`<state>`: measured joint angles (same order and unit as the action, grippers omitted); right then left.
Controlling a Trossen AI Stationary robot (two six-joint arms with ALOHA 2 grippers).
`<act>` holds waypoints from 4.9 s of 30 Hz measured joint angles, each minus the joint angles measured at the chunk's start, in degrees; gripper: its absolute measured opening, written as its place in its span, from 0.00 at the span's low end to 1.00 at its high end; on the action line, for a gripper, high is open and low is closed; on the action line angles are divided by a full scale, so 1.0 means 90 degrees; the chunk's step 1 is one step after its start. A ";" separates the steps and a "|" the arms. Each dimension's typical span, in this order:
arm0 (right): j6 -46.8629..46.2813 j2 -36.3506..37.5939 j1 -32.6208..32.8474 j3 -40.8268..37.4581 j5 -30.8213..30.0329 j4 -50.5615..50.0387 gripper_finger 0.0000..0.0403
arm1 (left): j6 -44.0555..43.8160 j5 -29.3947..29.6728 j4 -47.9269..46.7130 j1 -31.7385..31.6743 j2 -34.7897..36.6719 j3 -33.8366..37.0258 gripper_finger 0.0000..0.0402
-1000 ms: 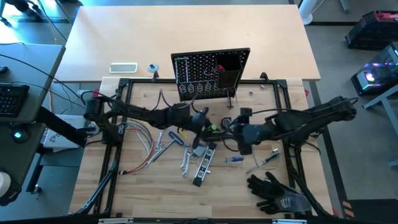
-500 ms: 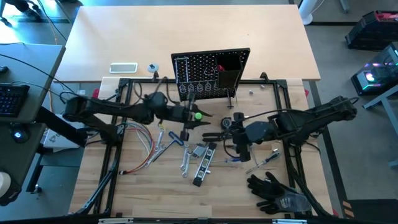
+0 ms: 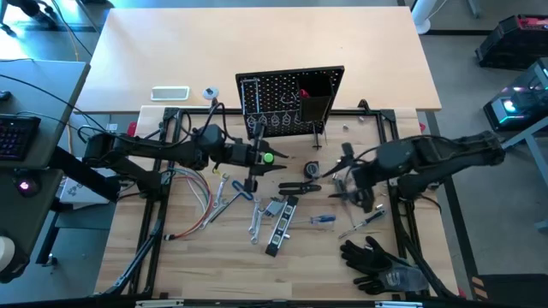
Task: Hang tools onto peg board
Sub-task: Hang the green screwdriver on the peg board
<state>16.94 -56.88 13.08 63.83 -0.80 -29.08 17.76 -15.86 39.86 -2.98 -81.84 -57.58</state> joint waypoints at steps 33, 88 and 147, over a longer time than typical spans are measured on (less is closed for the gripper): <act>-0.0563 -0.2152 -0.1270 -0.2478 0.0436 0.7227 0.62 | -0.1247 -0.0251 0.3836 0.0047 -0.2229 0.0000 0.23; -0.0424 -0.1582 -0.0986 -0.2343 -0.0494 0.6311 0.20 | -0.0660 0.0478 0.0034 0.0126 -0.0387 0.0071 0.49; -0.1508 -0.1426 -0.0568 -0.2350 -0.2436 0.4038 0.51 | 0.1272 0.3680 -0.1434 0.0104 -0.0042 -0.0869 0.28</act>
<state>3.37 -69.71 7.97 42.68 -22.73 7.26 29.21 17.26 26.95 -2.05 -82.22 -65.41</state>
